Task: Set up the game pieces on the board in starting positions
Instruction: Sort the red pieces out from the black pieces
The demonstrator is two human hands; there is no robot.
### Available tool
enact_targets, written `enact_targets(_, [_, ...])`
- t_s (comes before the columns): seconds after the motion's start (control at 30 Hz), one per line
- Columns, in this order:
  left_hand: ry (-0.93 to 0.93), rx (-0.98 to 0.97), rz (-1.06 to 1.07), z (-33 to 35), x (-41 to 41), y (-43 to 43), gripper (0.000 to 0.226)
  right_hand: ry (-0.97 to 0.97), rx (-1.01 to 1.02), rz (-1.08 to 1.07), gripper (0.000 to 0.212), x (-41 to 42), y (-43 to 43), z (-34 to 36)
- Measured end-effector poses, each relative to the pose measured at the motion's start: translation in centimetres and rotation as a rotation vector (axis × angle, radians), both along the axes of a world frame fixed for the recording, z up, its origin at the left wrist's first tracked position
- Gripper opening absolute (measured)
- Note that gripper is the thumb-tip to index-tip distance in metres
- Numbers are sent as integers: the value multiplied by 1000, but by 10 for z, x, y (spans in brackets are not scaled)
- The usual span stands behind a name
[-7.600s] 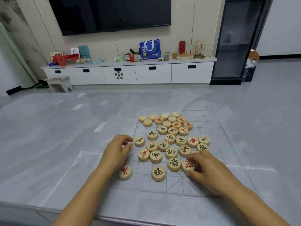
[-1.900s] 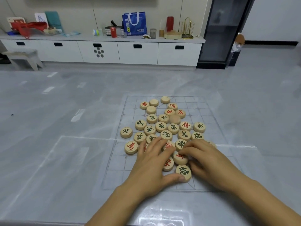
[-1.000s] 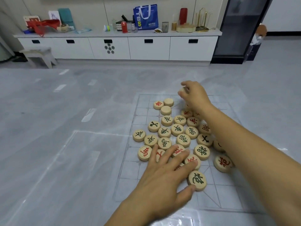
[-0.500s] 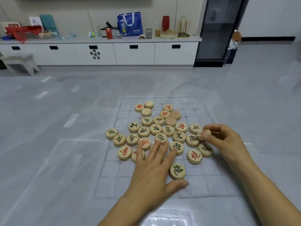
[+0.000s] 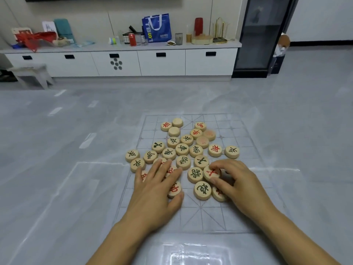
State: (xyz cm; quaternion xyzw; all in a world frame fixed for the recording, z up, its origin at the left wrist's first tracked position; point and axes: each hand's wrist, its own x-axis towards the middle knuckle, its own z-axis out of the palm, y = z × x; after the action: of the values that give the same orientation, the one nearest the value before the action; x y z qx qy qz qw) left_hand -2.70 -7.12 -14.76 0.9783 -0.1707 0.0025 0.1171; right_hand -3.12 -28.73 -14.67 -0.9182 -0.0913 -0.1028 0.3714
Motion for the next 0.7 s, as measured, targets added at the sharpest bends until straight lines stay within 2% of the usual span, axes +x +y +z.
enact_targets(0.07, [21,-11,34,3,1,6,81,-102,-181,68,30,1,3,-2])
enact_targets(0.13, [20,-36,57,6,1,8,82,-141,-263,92,30,2,9,-2])
enact_targets(0.23, [4,-46,7,6,-1,7,80,-155,-283,57,25,5,17,-4])
enact_targets(0.33, [-9,-75,-147,2,-5,-2,73,-132,-277,78,32,10,18,-8])
enact_targets(0.43, [-80,36,-216,-5,-9,-9,63,-162,-308,100,32,9,20,-12])
enact_targets(0.57, [-143,18,-165,-3,-5,-6,51,-120,-165,87,35,14,13,5])
enact_targets(0.63, [-136,26,-133,0,-4,-3,48,-54,-67,43,28,30,10,22])
enact_targets(0.7, [-55,-5,-141,4,-5,-1,54,4,-76,1,28,59,14,33])
